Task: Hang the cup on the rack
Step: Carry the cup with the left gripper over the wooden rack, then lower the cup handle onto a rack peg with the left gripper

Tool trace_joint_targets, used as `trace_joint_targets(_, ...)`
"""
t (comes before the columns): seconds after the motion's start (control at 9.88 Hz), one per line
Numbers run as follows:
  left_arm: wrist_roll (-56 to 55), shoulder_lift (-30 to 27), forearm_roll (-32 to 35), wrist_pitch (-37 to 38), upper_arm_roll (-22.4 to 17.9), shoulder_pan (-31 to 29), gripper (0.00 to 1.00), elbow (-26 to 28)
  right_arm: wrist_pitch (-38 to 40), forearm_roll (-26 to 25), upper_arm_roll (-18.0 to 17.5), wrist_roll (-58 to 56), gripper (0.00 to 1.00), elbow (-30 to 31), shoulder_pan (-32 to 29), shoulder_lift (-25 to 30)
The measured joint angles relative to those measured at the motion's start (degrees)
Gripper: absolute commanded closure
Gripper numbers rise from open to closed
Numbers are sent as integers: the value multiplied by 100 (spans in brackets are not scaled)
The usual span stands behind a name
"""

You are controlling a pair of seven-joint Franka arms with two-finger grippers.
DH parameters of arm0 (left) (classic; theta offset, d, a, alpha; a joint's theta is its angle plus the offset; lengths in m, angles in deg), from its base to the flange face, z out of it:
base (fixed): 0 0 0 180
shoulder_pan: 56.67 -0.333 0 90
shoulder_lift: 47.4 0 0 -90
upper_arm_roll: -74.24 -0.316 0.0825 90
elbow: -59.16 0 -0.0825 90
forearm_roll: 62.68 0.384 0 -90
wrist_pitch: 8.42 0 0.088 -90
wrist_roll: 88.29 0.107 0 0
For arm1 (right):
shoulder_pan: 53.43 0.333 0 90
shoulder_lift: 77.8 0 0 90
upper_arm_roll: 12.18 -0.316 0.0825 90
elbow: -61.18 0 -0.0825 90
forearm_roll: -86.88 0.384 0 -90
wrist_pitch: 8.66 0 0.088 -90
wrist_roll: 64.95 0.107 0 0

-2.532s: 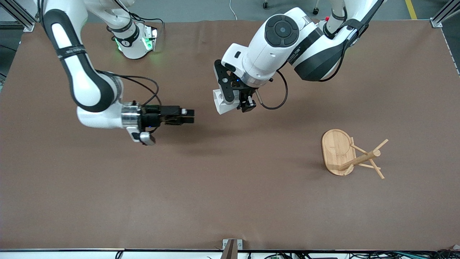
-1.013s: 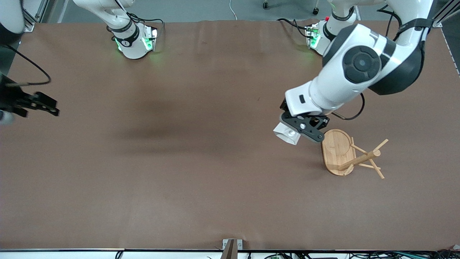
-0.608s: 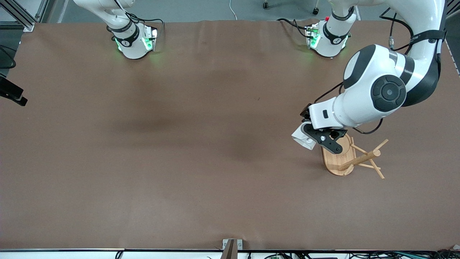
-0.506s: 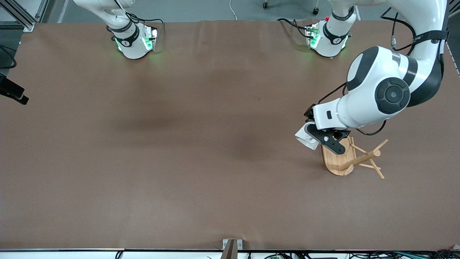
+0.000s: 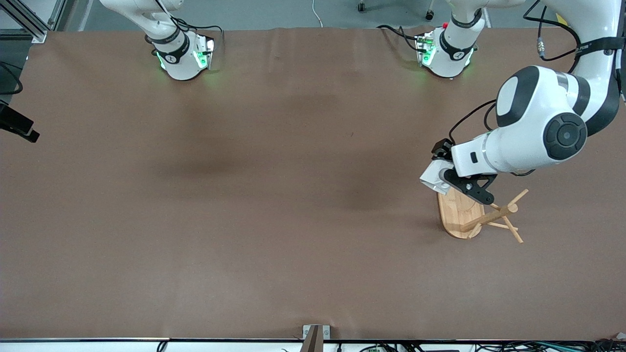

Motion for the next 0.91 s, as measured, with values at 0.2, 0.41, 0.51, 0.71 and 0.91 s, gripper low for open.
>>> trace_joint_targets(0.2, 295, 1, -214, -120, -253, -9, 100, 204, 68, 6, -4, 33, 0, 0, 0, 0)
trace_joint_targets(0.41, 724, 28, -255, -331, -432, -38, 100, 305, 146, 6, 1, 49, 0, 0, 0, -1)
trace_joint_targets(0.51, 878, 69, -255, -453, -454, -63, 100, 304, 156, 6, 7, 51, 0, 0, 0, -1)
trace_joint_targets(0.71, 1197, 148, -255, -573, -484, -169, 100, 215, 205, 6, 7, 51, 0, 0, 0, -1)
trace_joint_targets(0.91, 1306, 189, -255, -577, -488, -246, 100, 54, 242, 6, 2, 51, 0, 0, 1, -1)
